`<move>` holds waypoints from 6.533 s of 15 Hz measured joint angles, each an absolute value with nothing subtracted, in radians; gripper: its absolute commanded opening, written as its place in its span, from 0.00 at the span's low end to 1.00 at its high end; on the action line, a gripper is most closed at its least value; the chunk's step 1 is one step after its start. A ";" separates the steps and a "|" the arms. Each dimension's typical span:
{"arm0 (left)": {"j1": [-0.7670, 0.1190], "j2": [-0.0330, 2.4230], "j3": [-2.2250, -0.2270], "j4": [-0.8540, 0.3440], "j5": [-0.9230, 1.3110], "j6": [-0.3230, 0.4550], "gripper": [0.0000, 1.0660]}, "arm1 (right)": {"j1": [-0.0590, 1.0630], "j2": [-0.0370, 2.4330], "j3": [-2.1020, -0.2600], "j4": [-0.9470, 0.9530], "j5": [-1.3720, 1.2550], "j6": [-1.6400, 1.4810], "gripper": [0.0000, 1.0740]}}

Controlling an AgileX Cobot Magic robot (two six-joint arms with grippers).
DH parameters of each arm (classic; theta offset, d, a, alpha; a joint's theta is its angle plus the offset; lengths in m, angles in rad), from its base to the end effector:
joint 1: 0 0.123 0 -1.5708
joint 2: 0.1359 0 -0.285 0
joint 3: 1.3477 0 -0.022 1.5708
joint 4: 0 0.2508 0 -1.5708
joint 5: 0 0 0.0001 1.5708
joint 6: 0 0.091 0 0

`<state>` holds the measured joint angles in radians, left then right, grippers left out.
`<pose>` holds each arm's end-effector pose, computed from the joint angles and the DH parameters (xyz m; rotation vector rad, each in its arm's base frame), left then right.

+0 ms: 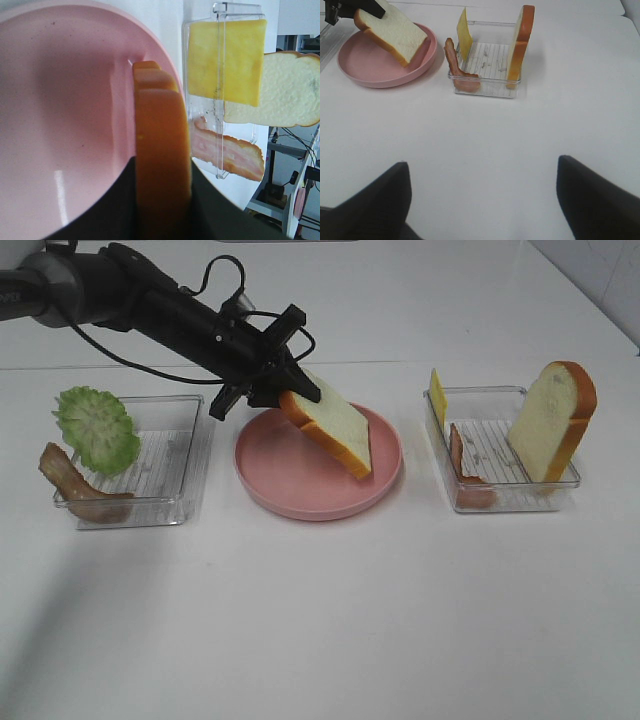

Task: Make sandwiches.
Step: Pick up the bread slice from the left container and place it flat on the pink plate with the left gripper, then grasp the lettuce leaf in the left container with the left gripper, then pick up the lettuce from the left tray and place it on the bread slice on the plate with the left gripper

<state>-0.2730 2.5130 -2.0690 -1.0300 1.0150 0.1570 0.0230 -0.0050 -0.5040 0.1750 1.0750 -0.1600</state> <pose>0.4875 -0.2054 0.1368 -0.0825 2.7000 -1.3507 -0.0077 0.0138 0.2782 -0.1968 2.0298 0.1238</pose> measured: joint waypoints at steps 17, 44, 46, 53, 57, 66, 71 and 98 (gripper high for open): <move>-0.300 2.525 -2.069 -1.035 0.997 0.157 0.65 | 0.023 -0.005 -0.504 0.175 1.075 -0.160 0.71; -0.306 2.297 -2.428 -0.119 1.213 -0.132 0.74 | 0.023 -0.005 -0.504 0.175 1.075 -0.160 0.71; -0.243 2.211 -2.288 -0.119 1.213 -0.133 0.74 | 0.023 -0.005 -0.504 0.176 1.075 -0.160 0.71; -0.113 2.128 -2.064 -0.058 1.217 -0.133 0.74 | 0.023 -0.005 -0.504 0.176 1.075 -0.160 0.71; -0.093 2.151 -2.011 0.000 1.219 -0.133 0.74 | 0.023 -0.005 -0.504 0.176 1.075 -0.160 0.71; -0.093 2.329 -2.011 0.010 1.182 -0.133 0.68 | 0.023 -0.005 -0.504 0.176 1.075 -0.160 0.71; -0.093 2.336 -2.011 0.006 1.146 -0.154 0.60 | 0.023 -0.005 -0.504 0.176 1.075 -0.160 0.71; -0.191 2.290 -2.170 -0.734 0.987 0.099 0.00 | 0.023 -0.005 -0.504 0.176 1.075 -0.160 0.71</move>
